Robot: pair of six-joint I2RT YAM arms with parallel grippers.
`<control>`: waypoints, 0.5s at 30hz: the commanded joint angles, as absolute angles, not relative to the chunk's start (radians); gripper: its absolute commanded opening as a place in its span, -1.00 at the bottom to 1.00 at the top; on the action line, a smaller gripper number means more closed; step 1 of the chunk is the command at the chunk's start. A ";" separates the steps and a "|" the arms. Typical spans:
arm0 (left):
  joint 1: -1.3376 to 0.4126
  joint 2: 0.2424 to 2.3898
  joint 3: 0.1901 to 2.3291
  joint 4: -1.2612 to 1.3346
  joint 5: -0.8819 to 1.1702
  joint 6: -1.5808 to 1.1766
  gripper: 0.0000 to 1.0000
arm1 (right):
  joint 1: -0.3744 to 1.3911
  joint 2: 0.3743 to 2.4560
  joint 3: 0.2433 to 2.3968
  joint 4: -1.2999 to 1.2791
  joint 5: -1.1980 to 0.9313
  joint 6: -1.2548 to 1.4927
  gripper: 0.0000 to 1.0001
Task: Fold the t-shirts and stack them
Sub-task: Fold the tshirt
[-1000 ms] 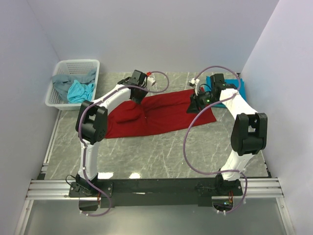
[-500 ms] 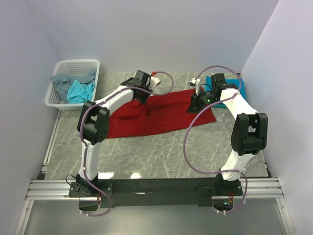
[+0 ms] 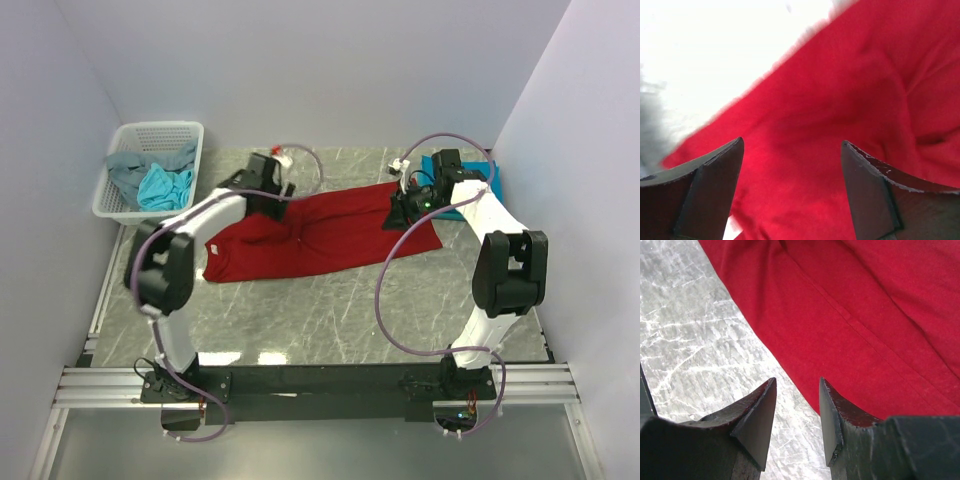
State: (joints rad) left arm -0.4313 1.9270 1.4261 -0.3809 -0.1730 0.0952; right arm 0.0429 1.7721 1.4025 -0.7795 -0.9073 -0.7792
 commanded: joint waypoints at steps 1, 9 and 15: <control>-0.394 1.731 1.421 -0.250 -0.089 -0.036 0.65 | 0.035 1.776 1.439 -0.787 -0.930 -0.787 -0.07; -0.238 1.583 1.341 -0.286 0.018 -0.293 0.58 | 0.075 1.799 1.465 -0.741 -0.907 -0.660 0.30; -0.095 1.298 1.047 -0.132 0.156 -0.394 0.88 | 0.264 1.884 1.567 -0.537 -0.787 -0.301 0.71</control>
State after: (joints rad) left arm -0.1493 1.4189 1.1255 -0.2329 0.0486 -0.2871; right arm 0.1612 1.8450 1.4864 -0.6762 -0.8444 -0.5087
